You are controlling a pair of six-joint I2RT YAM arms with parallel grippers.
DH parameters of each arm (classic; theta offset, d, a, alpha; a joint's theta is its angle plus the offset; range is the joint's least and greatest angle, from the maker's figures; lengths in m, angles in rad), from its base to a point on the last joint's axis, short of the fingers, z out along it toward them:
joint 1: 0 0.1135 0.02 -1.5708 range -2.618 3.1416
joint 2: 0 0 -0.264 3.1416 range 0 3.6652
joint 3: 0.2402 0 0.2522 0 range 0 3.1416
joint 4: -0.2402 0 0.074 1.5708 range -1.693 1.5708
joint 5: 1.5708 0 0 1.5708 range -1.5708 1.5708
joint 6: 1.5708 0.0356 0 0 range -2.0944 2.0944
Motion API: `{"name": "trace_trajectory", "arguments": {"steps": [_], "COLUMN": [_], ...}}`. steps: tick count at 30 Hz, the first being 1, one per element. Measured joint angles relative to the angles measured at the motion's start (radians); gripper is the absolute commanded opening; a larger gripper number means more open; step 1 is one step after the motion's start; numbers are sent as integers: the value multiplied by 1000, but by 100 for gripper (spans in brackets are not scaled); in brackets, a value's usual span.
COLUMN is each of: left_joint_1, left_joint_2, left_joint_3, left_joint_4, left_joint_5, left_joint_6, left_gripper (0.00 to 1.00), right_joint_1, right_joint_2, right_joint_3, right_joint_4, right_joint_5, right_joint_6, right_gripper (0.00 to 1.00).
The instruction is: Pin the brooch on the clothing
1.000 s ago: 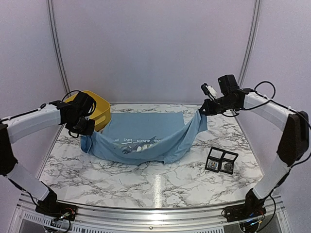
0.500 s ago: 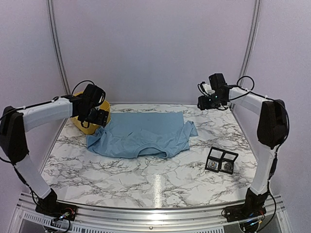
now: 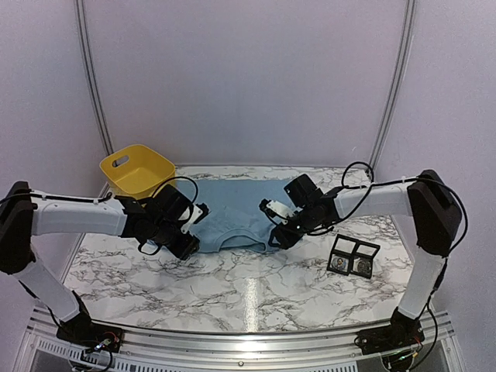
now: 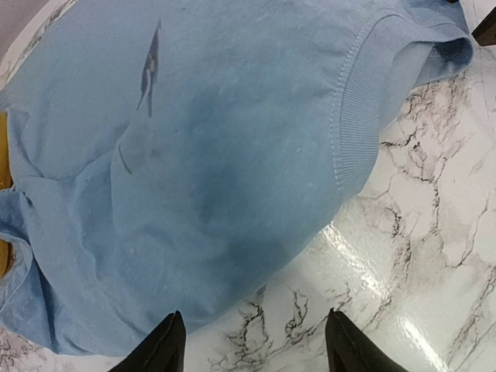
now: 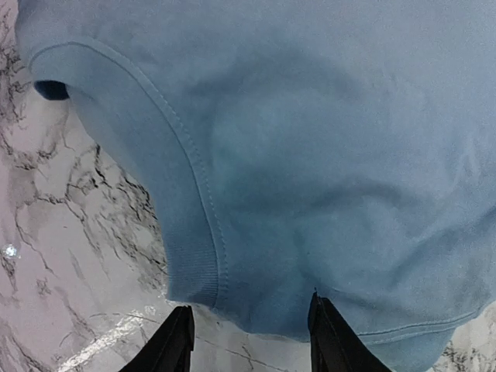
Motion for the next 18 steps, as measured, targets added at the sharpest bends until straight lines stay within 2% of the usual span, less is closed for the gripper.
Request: {"name": "trace_trajectory", "arguments": {"steps": [5,8,11,14,15,16,18], "left_joint_1": [-43,-52,-53,-53,-53,-53,-53], "left_joint_2": [122,192,246,256,256,256,249], "left_joint_3": [30,50,53,58,58,58,56], "left_joint_4": [64,92,101,122,124,124,127], "left_joint_5": [-45,-68,-103,-122,-129,-130,-135], "left_joint_6": [32,40,50,45,43,37,40], "left_gripper": [66,58,38,0,0,0,0], "right_joint_1": [24,45,55,56,56,56,56], "right_joint_2": [37,36,40,55,63,68,75], "right_joint_3": [-41,-49,-51,-51,-51,-50,-48], "right_joint_4": [35,72,90,100,101,100,98], "right_joint_5": [24,27,45,63,70,76,84], "right_joint_6": [49,64,75,83,83,79,82], "right_gripper": [50,47,34,14,5,0,0]}}
